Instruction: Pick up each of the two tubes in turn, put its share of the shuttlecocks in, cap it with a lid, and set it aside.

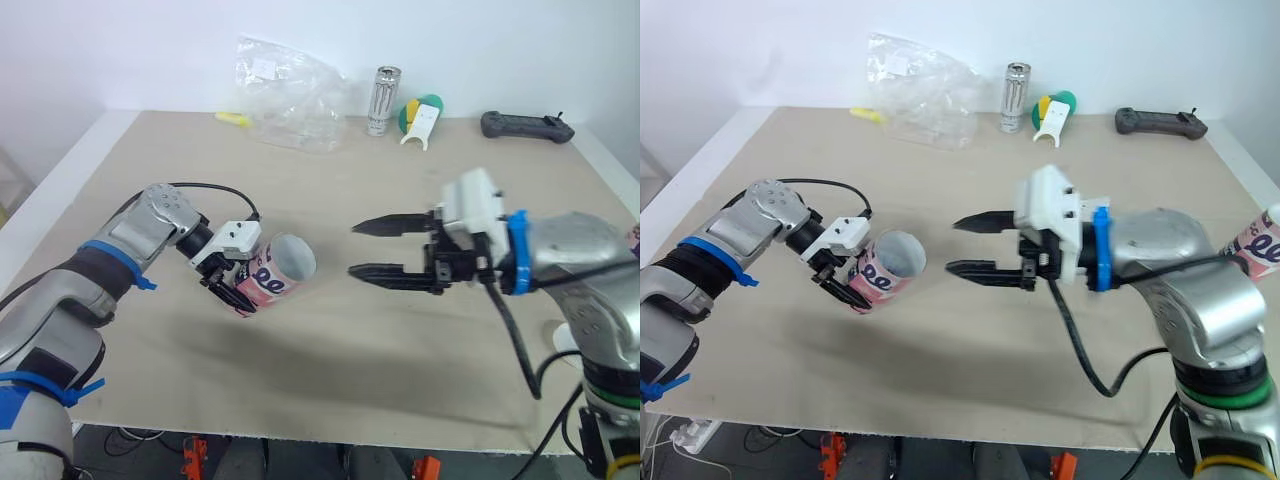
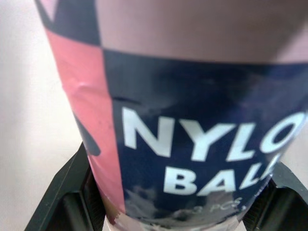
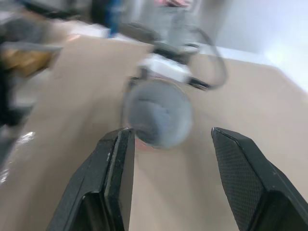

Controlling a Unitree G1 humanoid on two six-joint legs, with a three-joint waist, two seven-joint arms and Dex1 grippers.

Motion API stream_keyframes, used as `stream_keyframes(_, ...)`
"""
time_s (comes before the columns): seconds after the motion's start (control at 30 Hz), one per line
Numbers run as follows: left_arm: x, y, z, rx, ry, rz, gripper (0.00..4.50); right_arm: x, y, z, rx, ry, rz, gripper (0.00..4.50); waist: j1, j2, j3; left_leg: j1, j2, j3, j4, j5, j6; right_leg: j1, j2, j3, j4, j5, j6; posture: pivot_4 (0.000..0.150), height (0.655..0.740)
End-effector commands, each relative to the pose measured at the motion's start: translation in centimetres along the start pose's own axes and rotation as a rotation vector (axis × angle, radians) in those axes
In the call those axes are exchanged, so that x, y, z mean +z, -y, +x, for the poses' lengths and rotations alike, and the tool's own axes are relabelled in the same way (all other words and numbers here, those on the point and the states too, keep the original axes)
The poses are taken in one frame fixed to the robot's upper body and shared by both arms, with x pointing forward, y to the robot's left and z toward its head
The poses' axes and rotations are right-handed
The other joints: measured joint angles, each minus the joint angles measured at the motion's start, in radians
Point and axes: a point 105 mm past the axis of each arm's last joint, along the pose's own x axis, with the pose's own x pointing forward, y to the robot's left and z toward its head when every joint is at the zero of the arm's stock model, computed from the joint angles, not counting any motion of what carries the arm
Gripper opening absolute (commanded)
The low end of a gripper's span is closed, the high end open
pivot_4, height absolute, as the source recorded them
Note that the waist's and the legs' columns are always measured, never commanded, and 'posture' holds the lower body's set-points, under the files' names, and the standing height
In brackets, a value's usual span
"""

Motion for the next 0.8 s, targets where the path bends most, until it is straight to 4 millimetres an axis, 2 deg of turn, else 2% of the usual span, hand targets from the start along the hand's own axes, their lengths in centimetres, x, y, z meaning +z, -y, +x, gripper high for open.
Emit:
stream_keyframes(0.03,-1.4,1.1,1.5,-0.072,-0.027,-0.045,3.18,-1.8,3.2,-5.7,-0.396,-0.041,0.027,2.78,0.002,0.000,0.000,-0.001,-0.001,0.000,0.000,0.000,0.000,0.000,0.000,0.000,0.000,0.000,0.000,0.150,0.7400)
stream_keyframes(0.17,-1.5,1.2,1.7,-0.078,-0.022,-0.046,3.18,-5.1,4.9,-11.7,-0.702,-0.117,0.081,2.78,-0.006,0.001,-0.001,0.001,-0.001,0.001,0.000,0.000,0.001,0.000,0.000,0.002,0.000,0.001,-0.002,0.150,0.7400)
stream_keyframes(0.3,-1.4,1.3,1.8,-0.079,-0.023,-0.045,3.18,-7.7,6.1,-15.5,-0.868,-0.169,0.146,2.78,-0.010,0.001,-0.001,0.005,-0.001,0.003,0.000,0.000,0.001,0.003,0.000,0.004,0.000,-0.001,0.003,0.150,0.7400)
stream_keyframes(0.43,-1.4,1.3,1.8,-0.078,-0.019,-0.047,3.18,-9.4,6.6,-15.9,-0.868,-0.193,0.182,2.78,-0.010,0.002,-0.001,0.009,-0.001,0.004,-0.001,0.000,0.001,0.006,0.000,0.006,0.000,-0.002,0.004,0.150,0.7400)
stream_keyframes(0.6,-1.3,1.2,1.8,-0.077,-0.019,-0.045,3.18,-13.0,7.9,-15.4,-0.815,-0.284,0.240,2.78,-0.012,0.003,-0.001,0.009,-0.001,0.005,-0.001,-0.001,0.001,0.006,0.000,0.008,0.000,-0.002,0.005,0.150,0.7400)
stream_keyframes(0.8,-1.1,1.2,1.8,-0.077,-0.014,-0.044,3.18,-14.7,9.7,-15.6,-0.801,-0.323,0.265,2.78,-0.010,0.004,-0.002,0.008,-0.002,0.005,-0.002,-0.002,0.003,0.006,0.000,0.008,0.000,-0.004,0.004,0.150,0.7400)
